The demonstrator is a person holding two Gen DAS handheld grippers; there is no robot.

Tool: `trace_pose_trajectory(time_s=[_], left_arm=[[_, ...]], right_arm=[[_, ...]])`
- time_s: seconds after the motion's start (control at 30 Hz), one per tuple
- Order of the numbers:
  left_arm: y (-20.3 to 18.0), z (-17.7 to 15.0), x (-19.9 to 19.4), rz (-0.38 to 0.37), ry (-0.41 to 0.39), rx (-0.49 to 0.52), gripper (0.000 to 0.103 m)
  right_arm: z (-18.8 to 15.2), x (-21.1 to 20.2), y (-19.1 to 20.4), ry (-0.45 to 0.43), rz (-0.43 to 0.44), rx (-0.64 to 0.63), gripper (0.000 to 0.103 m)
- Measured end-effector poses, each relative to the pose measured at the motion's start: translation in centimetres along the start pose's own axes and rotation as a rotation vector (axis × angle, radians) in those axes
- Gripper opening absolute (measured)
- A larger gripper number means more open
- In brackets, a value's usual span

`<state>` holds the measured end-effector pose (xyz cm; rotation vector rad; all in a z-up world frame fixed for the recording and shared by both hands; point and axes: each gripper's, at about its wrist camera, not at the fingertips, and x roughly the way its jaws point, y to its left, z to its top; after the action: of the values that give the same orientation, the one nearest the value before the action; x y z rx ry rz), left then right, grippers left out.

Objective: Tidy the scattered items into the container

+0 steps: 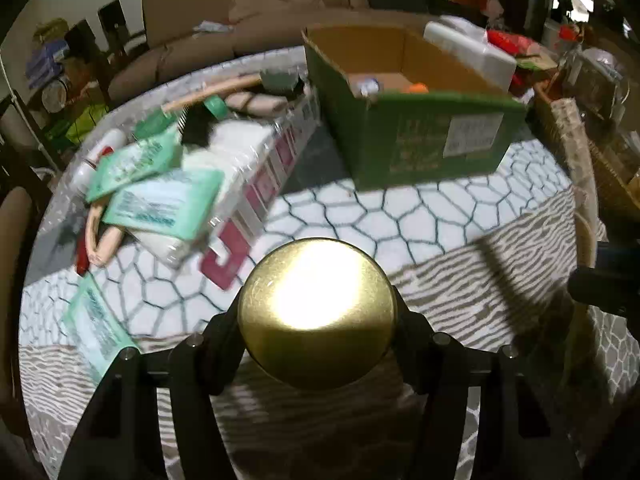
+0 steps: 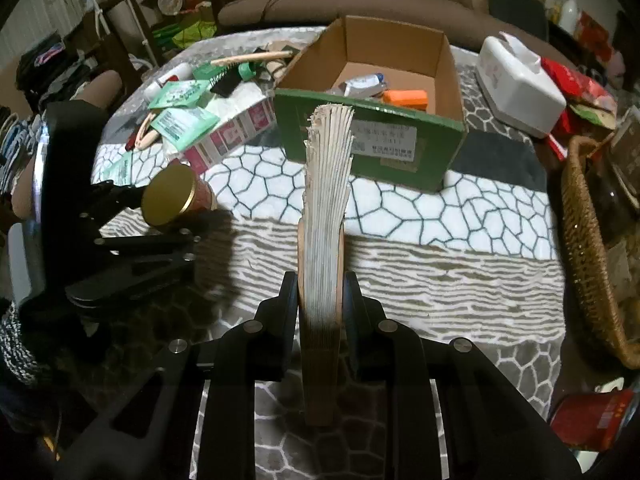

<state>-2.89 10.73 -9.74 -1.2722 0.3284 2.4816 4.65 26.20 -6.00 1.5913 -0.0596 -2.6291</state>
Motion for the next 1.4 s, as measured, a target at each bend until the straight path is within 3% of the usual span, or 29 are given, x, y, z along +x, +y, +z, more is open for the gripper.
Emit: trace_pose_trajectory(time_s=[0.43, 0.7, 0.97, 1.27, 1.4], left_arm=[[3.7, 0.3, -7.4, -0.044, -0.196, -0.057, 0.063], [5.6, 0.1, -10.5, -0.014, -0.250, -0.088, 0.063], [6.2, 1.0, -11.4, -0.025, -0.288, -0.127, 0.062], [4.8, 1.9, -12.1, -0.039, -0.378, -0.080, 0.062], [4.4, 2.4, -11.3, -0.052, -0.360, -0.086, 0.062]], right_arm=[[0.7, -2.8, 2.0, -0.158, 0.008, -0.053, 0.021], [1.0, -4.2, 2.1, -0.234, 0.029, 0.009, 0.020], [1.1, -8.0, 2.4, -0.395, -0.007, 0.002, 0.020], [1.0, -8.7, 1.4, -0.399, 0.001, 0.006, 0.020], [0.5, -8.8, 0.8, -0.391, -0.001, 0.009, 0.020]])
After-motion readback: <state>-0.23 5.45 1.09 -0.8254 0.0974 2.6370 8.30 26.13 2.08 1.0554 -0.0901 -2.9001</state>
